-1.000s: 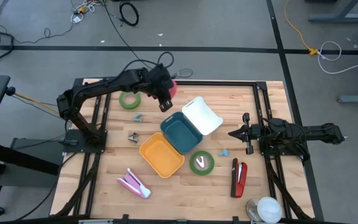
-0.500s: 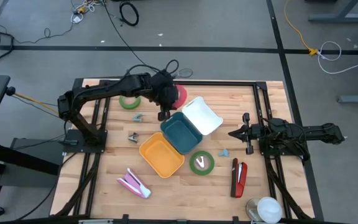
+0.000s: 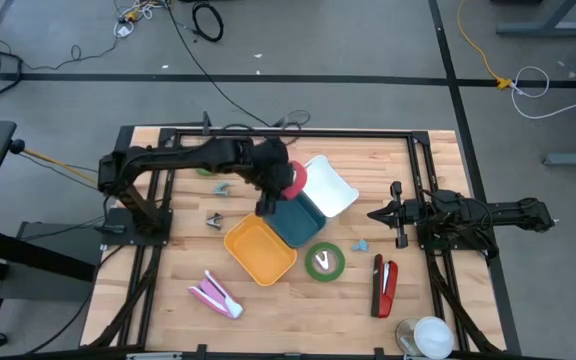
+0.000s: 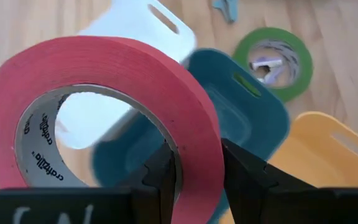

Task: Pick and place Stapler, Stapler remover, tape
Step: Put the pink tape into the yellow bin

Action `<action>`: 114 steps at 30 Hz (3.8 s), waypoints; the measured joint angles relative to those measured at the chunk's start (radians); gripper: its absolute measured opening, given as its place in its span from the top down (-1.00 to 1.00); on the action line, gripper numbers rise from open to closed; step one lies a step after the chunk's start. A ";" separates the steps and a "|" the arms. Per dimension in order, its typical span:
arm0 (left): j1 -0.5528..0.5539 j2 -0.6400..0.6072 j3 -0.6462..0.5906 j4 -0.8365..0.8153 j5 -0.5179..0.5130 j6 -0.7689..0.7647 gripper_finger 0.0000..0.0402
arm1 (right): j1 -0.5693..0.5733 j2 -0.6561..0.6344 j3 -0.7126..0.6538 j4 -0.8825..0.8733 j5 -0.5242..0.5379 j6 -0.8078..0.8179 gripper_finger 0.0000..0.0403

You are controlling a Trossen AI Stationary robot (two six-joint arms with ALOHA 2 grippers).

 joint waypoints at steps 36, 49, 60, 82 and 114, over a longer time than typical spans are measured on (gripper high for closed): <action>-0.101 0.183 -0.002 -0.031 -0.049 0.016 0.42 | 0.000 0.000 0.000 0.000 0.000 0.000 0.94; -0.134 0.172 -0.002 -0.084 -0.066 0.010 0.42 | 0.000 0.000 0.000 0.000 0.000 0.000 0.94; -0.233 0.087 0.000 -0.182 -0.125 0.009 0.42 | 0.000 0.000 0.000 0.000 0.000 0.000 0.94; -0.308 0.067 -0.001 -0.194 -0.135 -0.051 0.42 | 0.000 0.000 0.000 0.000 0.000 0.000 0.94; -0.421 0.068 -0.001 -0.357 -0.071 -0.183 0.42 | 0.000 0.000 0.000 0.000 0.000 0.000 0.94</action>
